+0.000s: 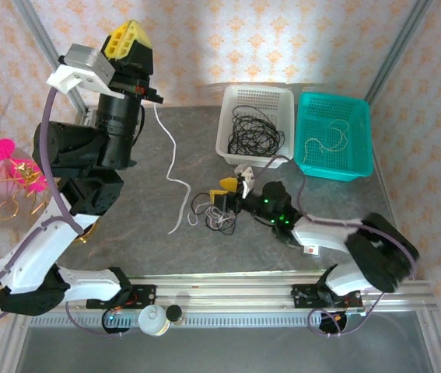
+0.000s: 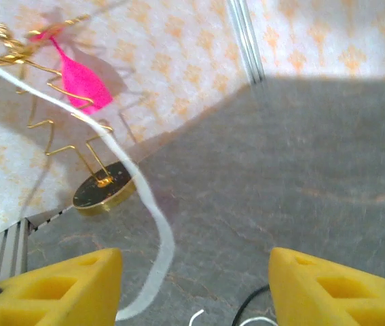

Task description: Untangle the cables

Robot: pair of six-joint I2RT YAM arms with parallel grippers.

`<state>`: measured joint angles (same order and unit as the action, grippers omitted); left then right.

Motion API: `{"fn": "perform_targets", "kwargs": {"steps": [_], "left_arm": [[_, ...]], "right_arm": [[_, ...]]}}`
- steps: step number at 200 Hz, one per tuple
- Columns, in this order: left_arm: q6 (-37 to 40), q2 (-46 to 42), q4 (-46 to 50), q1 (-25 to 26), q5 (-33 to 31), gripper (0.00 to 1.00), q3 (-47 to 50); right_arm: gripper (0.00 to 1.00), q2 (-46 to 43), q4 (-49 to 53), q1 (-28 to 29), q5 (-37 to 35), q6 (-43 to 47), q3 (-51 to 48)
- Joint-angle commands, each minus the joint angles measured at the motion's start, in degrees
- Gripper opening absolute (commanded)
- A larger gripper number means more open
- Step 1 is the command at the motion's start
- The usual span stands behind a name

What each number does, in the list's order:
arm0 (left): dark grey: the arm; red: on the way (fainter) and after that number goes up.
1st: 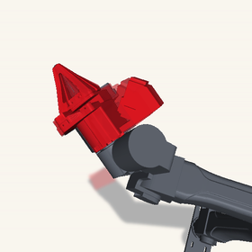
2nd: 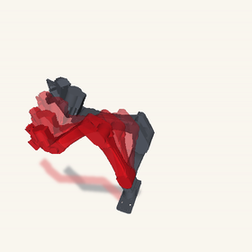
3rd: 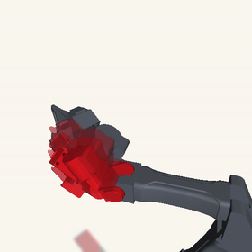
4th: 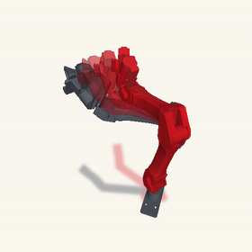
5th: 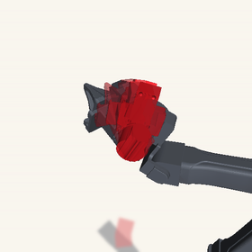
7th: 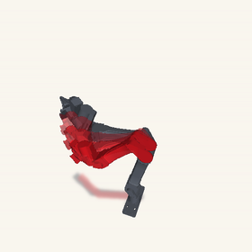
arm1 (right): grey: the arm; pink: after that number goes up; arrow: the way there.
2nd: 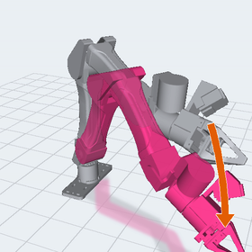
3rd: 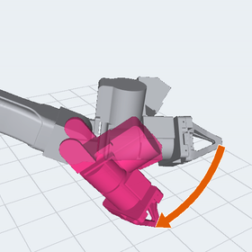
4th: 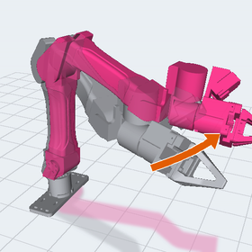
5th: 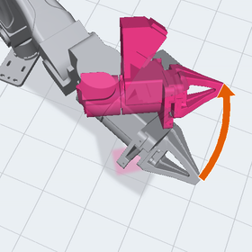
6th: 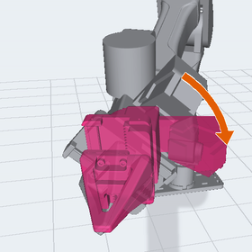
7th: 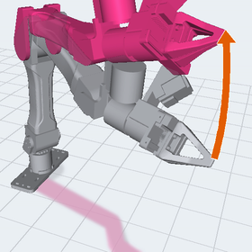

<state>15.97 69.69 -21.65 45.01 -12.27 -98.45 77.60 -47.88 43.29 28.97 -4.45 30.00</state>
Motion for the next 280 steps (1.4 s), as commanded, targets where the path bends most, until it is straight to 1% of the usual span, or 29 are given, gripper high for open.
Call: {"fn": "perform_targets", "kwargs": {"steps": [1,16,19,31,46,53,67,86,96,119,128,142,158,172,183,199,221,227,242,260,268,277,280], "left_arm": [[-2.3,-2.7,2.0,0.2,1.6,0.0,1.3],[-2.6,-2.9,4.8,0.2,3.9,0.0,1.4],[-2.8,-2.9,5.3,0.2,4.4,0.0,1.4],[-3.5,-2.8,7.2,0.2,6.0,0.0,1.3],[-4.6,-2.1,9.4,0.2,8.1,0.0,0.6],[-5.2,-1.7,10.3,0.2,8.9,0.0,0.1],[-6.5,-0.9,11.6,0.2,10.5,0.0,-0.4],[-8.3,0.2,12.4,0.2,12.6,0.0,-0.5],[-9.0,0.8,12.9,0.2,13.3,0.0,-0.7],[-10.1,1.5,13.8,0.2,14.5,0.0,-0.8],[-10.5,1.6,13.7,0.3,15.0,0.0,-0.5],[-10.9,1.5,13.5,0.2,15.3,0.0,0.1],[-11.2,1.4,13.1,0.2,15.3,0.0,0.5],[-11.0,1.3,12.9,0.2,15.3,0.0,0.7],[-11.1,1.3,12.9,0.2,15.4,0.0,0.7],[-10.9,1.2,12.9,0.2,15.5,0.0,0.6],[-10.5,1.2,12.7,0.2,15.2,0.0,0.6],[-10.5,1.2,12.7,0.2,15.1,0.0,0.7],[-10.1,1.2,12.5,0.2,15.0,0.0,0.7],[-9.8,1.0,12.1,0.2,14.7,0.0,1.1],[-9.8,0.9,11.8,0.2,14.4,0.08,1.3],[-9.8,0.7,11.7,0.2,14.0,0.21,1.5],[-9.8,0.6,11.6,0.2,13.9,0.26,1.5]], "right_arm": [[0.61,-8.5,12.1,-0.6,3.1,11.5,2.6],[0.65,-14.2,18.1,-1.2,2.4,15.5,5.6],[0.67,-15.0,19.0,-1.3,1.9,15.7,6.3],[0.76,-17.8,22.2,-2.2,0.3,15.2,9.3],[0.83,-19.2,25.3,-3.9,2.7,14.0,13.8],[0.83,-18.9,27.0,-4.8,4.9,13.5,16.3],[0.84,-17.0,29.8,-6.3,11.8,13.4,21.2],[0.84,-12.5,33.9,-6.5,18.5,15.0,28.5],[0.84,-10.3,35.5,-6.5,23.3,15.9,31.9],[0.85,-4.2,32.4,-6.2,34.4,14.3,35.5],[0.84,-2.5,30.1,-5.5,35.7,12.2,36.3],[0.83,0.0,29.2,-3.9,35.6,11.0,37.6],[0.81,2.2,29.4,-2.4,32.1,10.7,38.7],[0.77,3.8,29.3,-2.3,30.3,9.2,39.0],[0.7,4.7,30.1,-2.3,30.1,8.8,39.3],[0.55,5.2,31.4,-2.3,30.5,8.9,39.4],[0.28,4.6,31.5,-2.5,29.7,8.0,38.4],[0.24,4.3,31.7,-2.5,29.2,7.8,38.1],[0.16,3.5,31.9,-3.0,28.4,7.0,37.3],[0.09,2.4,32.5,-3.5,26.9,4.7,36.8],[0.07,2.0,33.2,-3.9,25.5,3.0,36.9],[0.0,1.8,34.8,-4.4,23.9,0.6,37.7],[0.0,1.7,35.5,-4.6,23.5,-0.2,38.0]]}}
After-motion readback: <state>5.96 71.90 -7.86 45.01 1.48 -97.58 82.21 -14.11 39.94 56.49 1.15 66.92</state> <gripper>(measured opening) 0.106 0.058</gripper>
